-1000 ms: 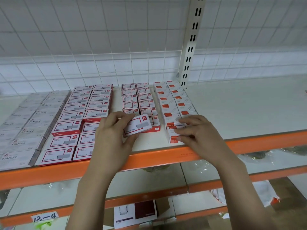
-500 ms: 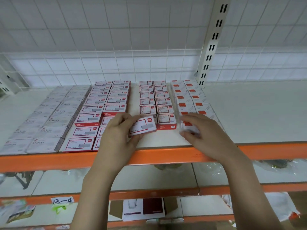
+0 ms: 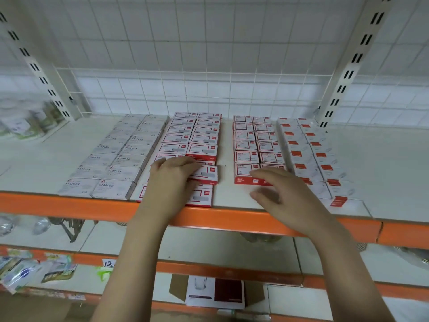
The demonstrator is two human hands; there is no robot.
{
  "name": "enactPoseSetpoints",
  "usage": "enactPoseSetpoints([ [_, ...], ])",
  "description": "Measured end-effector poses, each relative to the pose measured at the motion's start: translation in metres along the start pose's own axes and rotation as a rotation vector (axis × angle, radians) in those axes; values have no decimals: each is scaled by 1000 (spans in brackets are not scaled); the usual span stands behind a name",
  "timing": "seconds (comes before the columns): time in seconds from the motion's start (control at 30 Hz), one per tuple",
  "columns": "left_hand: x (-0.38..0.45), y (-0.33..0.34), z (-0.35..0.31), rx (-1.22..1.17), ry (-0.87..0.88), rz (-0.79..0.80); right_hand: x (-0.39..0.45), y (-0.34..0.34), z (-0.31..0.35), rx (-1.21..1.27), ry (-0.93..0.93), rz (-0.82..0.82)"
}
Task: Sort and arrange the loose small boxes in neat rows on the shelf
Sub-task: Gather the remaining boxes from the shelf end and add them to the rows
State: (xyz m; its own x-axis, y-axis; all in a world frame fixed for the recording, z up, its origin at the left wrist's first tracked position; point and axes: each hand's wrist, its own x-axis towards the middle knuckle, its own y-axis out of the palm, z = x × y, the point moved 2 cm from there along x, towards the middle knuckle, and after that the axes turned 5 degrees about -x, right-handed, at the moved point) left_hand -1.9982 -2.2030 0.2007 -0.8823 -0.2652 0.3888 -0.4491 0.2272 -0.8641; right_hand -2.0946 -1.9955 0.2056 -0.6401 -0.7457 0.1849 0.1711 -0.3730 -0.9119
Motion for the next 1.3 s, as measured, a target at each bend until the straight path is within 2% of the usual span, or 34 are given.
enactPoseSetpoints([
  [0.3,16,9,9,153,24,-28,1,3,2,-11,27,-14],
  [0.67,25,11,1,97,-38,35,-8,-3,5,-47,83,-63],
  [0.87,18,18,-54,-11,96,30,-36,-15,-9,-89,190,-137],
  [1.13,18,45,-150,-163,344,168,-112,-50,-56,-166,409,-313],
  [1.3,15,65,-213,-214,424,230,-162,-77,-97,-199,548,-393],
])
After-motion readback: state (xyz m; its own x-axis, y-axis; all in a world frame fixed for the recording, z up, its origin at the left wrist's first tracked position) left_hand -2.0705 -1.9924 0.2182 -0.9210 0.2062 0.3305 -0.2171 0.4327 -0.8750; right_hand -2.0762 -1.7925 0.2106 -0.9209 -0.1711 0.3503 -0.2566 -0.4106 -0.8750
